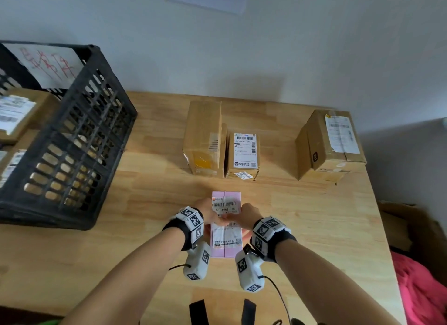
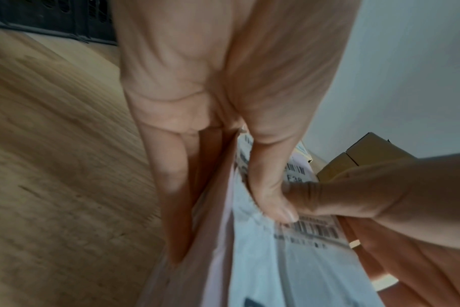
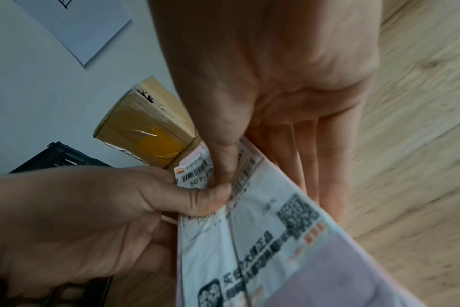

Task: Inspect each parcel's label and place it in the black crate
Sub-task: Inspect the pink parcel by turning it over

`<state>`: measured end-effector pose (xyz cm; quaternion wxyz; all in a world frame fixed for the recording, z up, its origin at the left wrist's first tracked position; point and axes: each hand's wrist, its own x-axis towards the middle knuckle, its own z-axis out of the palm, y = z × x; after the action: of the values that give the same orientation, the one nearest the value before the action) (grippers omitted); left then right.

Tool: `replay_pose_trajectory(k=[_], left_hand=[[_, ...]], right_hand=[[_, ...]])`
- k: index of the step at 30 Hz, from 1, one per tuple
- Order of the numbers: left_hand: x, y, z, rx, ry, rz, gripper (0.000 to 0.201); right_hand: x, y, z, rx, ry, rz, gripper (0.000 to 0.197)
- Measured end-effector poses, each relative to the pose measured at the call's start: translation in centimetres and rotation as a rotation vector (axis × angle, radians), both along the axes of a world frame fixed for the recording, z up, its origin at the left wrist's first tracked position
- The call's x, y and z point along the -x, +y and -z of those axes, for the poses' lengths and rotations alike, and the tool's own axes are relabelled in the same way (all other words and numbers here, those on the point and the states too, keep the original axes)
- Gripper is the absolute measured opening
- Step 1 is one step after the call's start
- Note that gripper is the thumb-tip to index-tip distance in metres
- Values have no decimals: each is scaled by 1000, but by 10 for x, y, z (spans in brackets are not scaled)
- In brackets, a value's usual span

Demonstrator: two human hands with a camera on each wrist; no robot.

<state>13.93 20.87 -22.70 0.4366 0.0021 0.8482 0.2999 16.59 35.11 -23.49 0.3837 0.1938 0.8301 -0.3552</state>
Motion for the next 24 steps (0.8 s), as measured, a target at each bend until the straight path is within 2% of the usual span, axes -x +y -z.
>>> replay_pose_trajectory(k=[7, 13, 14, 17, 20, 21, 24], left_hand=[[-7, 0, -6, 6, 48, 25, 37], [-21, -14, -8, -125, -60, -165, 26], [-22, -17, -7, -125, -96, -170, 28], [-26, -24, -5, -110, -183, -183, 75], [-33, -27, 2, -84, -234, -179, 101], [-35, -27, 2, -94, -232, -187, 102], [-35, -25, 5, -7, -112, -82, 78]], right_hand=[[2, 1, -3, 36, -23, -21, 54], [-8, 4, -24, 119, -70, 28, 56], [-7, 4, -25, 118, -73, 36, 56], [1, 1, -26, 113, -29, 101, 59], [7, -2, -21, 85, 7, 112, 60], [8, -3, -20, 62, 7, 90, 59], [9, -6, -11, 29, 8, 62, 54]])
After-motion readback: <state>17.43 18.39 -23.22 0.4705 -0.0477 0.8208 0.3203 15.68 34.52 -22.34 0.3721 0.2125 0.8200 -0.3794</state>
